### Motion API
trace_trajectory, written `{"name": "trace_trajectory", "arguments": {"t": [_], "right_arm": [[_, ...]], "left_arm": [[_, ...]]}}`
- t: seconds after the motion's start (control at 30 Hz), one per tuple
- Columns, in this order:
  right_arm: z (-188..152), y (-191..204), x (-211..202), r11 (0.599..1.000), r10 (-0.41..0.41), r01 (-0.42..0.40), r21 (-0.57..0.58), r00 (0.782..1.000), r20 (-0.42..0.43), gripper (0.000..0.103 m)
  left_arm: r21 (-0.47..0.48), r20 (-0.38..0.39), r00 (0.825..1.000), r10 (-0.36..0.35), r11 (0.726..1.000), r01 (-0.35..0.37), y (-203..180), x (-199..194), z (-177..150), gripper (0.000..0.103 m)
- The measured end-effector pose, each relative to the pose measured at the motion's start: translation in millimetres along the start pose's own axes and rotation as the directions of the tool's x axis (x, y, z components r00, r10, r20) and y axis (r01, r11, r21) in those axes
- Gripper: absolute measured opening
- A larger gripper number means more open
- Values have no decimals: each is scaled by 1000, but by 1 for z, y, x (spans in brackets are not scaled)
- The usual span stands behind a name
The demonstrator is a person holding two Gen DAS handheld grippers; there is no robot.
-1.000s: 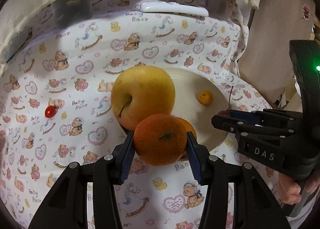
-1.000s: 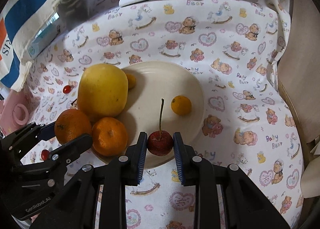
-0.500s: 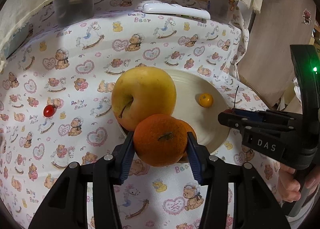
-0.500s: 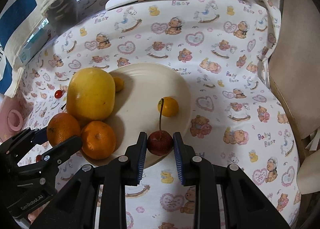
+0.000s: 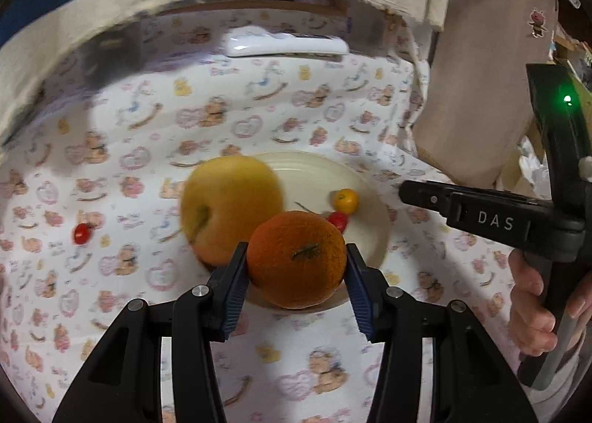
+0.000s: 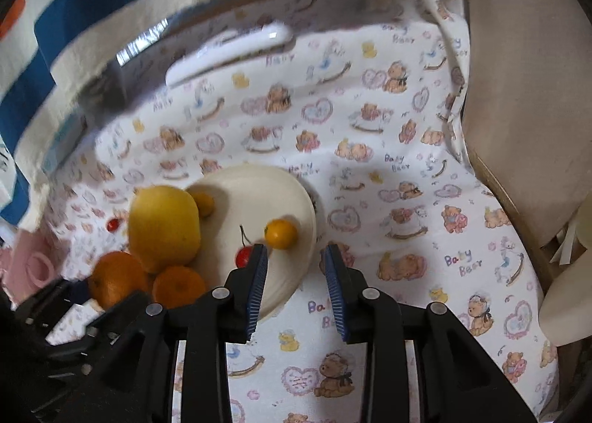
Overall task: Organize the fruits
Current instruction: 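Lower the orange onto the plate with the left tool while the right tool sets the cherry down, then open both tools and lift them away from the plate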
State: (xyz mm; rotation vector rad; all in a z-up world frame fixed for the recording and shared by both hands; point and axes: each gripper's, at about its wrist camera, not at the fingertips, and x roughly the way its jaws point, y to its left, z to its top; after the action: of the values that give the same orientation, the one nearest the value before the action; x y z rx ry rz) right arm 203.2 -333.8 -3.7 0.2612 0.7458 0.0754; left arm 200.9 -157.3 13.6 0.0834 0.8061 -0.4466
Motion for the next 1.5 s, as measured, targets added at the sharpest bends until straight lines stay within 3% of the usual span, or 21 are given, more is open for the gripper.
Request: {"name": "trace_trajectory", "arguments": {"t": [0.1, 0.3, 0.63, 0.97, 1.17, 1.27, 1.37, 1.4, 1.5], "right_arm": [[2, -4, -1, 1000, -5, 5, 21, 1000, -1, 33], [4, -12, -4, 999, -10, 9, 54, 1000, 3, 33], [3, -6, -1, 999, 15, -14, 38, 1000, -22, 33], [2, -4, 2, 999, 24, -23, 37, 999, -26, 33], [2, -6, -7, 998, 48, -48, 43, 999, 6, 33], [2, -3, -18, 997, 71, -73, 34, 996, 51, 33], [1, 4, -28, 996, 90, -91, 9, 991, 97, 33], [0, 7, -31, 996, 87, -88, 2, 990, 108, 33], [-2, 15, -35, 997, 72, -70, -16, 990, 124, 34]], "left_arm": [[6, -63, 997, -43, 999, 43, -11, 17, 8, 48], [27, -124, 991, -48, 998, 51, -31, 41, 14, 48], [41, -107, 994, 23, 999, -18, -34, 57, 15, 48], [56, -93, 994, 49, 997, -44, -35, 61, 17, 52], [53, -48, 996, 79, 996, -76, -26, 40, 18, 54], [54, 0, 995, 103, 993, -103, -19, 18, 18, 61], [40, 60, 990, 127, 991, -130, -5, -13, 12, 69], [38, 84, 987, 140, 989, -143, 1, -25, 7, 76], [1, 177, 965, 193, 981, -196, 25, -63, -6, 88]]}}
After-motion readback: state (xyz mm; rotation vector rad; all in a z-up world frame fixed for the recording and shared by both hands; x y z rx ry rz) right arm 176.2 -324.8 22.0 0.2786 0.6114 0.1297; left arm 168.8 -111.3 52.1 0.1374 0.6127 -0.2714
